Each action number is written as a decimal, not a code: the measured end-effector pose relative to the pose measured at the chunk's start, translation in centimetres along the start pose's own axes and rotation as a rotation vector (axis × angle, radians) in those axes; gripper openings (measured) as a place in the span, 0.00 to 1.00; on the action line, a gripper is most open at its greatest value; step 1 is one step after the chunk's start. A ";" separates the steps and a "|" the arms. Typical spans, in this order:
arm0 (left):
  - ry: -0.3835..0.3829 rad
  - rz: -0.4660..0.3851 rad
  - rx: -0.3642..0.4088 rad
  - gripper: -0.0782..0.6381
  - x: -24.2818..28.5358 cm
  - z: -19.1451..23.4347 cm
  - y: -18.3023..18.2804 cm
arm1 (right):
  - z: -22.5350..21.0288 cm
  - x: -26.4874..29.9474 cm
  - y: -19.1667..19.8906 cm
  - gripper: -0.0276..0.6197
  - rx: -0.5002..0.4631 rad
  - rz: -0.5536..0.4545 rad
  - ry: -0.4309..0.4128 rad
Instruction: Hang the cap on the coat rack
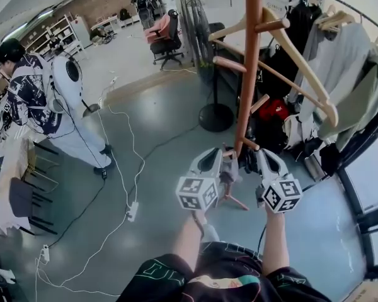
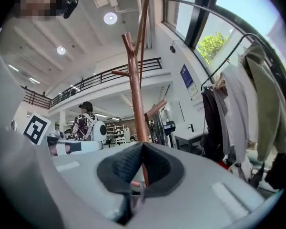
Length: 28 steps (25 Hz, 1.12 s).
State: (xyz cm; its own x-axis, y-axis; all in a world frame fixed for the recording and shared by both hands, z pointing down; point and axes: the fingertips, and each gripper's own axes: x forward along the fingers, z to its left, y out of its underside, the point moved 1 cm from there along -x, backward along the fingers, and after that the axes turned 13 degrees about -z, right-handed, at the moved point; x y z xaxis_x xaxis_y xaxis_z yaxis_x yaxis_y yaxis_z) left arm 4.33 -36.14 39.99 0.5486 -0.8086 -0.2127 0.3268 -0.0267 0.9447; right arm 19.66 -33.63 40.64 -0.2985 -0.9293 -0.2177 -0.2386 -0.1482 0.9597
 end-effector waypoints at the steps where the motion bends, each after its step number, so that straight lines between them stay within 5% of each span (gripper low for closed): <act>1: -0.003 -0.016 0.006 0.13 0.5 -0.1 -0.6 | 0.0 0.2 -0.9 0.05 -0.024 -0.008 -0.008; 14: 0.047 -0.097 0.155 0.12 2.7 -2.3 -5.0 | 0.3 1.9 -5.8 0.05 -0.166 -0.083 -0.013; 28: 0.004 -0.076 0.172 0.12 1.6 -0.4 -5.1 | 1.7 2.6 -5.8 0.05 -0.159 -0.109 -0.036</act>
State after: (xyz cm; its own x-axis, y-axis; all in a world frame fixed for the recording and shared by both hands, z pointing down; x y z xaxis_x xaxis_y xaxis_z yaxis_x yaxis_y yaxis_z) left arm 3.84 -37.04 34.77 0.5302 -0.7983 -0.2857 0.2312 -0.1881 0.9545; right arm 18.73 -34.60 34.26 -0.3125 -0.8926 -0.3250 -0.1235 -0.3010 0.9456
